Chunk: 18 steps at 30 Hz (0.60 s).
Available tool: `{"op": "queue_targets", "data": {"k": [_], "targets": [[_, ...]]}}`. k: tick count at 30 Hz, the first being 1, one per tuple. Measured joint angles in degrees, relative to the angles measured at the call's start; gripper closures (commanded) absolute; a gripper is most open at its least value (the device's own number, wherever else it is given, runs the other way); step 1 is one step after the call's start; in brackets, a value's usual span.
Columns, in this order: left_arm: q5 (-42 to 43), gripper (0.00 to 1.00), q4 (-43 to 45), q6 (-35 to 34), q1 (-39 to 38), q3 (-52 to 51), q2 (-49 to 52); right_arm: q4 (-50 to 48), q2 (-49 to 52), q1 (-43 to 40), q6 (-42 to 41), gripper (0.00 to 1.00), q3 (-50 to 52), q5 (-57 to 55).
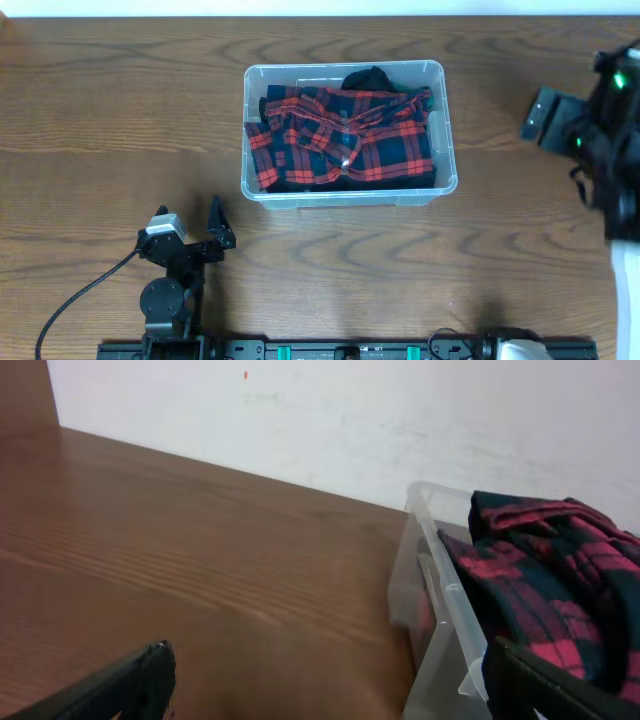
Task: Pack container
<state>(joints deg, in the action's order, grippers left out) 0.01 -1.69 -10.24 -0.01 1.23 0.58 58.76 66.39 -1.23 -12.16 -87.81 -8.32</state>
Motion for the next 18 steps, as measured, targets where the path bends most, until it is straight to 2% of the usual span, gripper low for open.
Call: {"op": "queue_targets", "data": {"k": [3,9,15,18], "targets": [[0.02,0.02,-0.07,0.09,0.0,0.04,0.02,-8.37,-7.17,1.07,0.24,0.01,6.56,2.05],[0.0,0.02,-0.26,0.17,0.0,0.13,0.02,-31.41,-23.47,1.16,2.27,0.01,28.46,8.44],[0.0,0.02,-0.37,0.17,0.0,0.2,0.02,-47.1,-38.73,1.16,4.39,0.01,50.6,13.49],[0.0,0.02,-0.35,0.17,0.0,0.2,0.02,-51.87,-44.68,1.16,4.9,0.01,60.0,15.56]]}}
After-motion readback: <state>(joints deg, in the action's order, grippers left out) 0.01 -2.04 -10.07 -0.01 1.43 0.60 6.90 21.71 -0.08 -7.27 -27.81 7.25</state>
